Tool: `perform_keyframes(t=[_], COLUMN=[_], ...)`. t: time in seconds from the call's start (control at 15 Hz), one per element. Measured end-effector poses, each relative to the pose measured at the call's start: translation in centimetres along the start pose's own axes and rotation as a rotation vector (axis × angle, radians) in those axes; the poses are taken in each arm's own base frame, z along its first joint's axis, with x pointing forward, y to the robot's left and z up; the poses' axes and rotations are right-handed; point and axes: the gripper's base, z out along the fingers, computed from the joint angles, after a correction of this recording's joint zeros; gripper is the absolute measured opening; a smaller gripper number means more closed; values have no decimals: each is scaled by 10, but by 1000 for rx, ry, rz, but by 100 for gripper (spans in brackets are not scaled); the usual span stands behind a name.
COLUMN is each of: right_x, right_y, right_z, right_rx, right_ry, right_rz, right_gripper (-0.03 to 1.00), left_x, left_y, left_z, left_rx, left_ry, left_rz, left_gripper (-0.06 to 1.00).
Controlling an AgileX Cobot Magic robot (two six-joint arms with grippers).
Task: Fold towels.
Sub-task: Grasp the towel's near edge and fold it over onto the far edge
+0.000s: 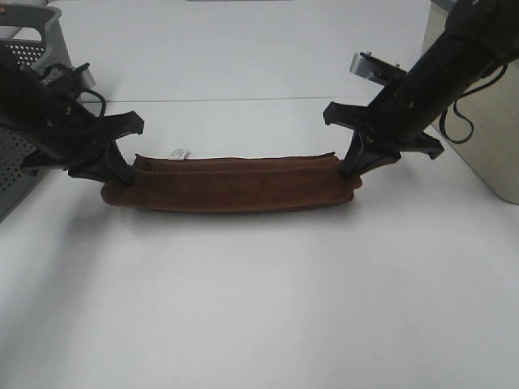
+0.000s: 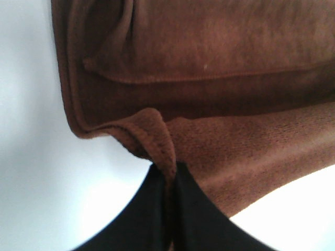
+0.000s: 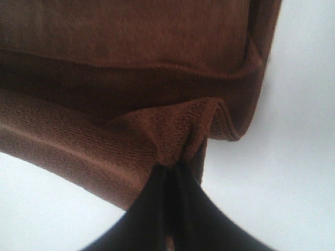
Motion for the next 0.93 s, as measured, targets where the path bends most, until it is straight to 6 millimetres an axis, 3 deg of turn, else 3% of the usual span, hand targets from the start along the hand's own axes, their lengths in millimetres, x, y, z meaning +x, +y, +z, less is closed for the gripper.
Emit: perform_keyframes(t=[0.27,0.47,0.67,0.73,0.8,0.93], right_x=[-35,-53,-56,-56,-55,-57], right_y=[-2,-10,-22,-24,-26,-25], right_z=[2,20,47,52,55,54], right_rx=[47,59,72,73,74,73], right_ry=[-54,-68,-53,-44,-37,-42], right_rz=[-19,-13,7,12,15,14], right_gripper=[0,0,0,4,16,50], left_x=[-35,-47,-50,-51,-54,-55], left_y=[-5,4,17,19,20,20], left_z=[-3,19,43,45,45,46], left_rx=[-31,-53,-85,-91,-96,-99], left_ry=[-118,-151,-177,-196,-223,-237], left_rz=[-7,-22,-42,-44,-43,-44], left_gripper=[2,2,7,16,30,71])
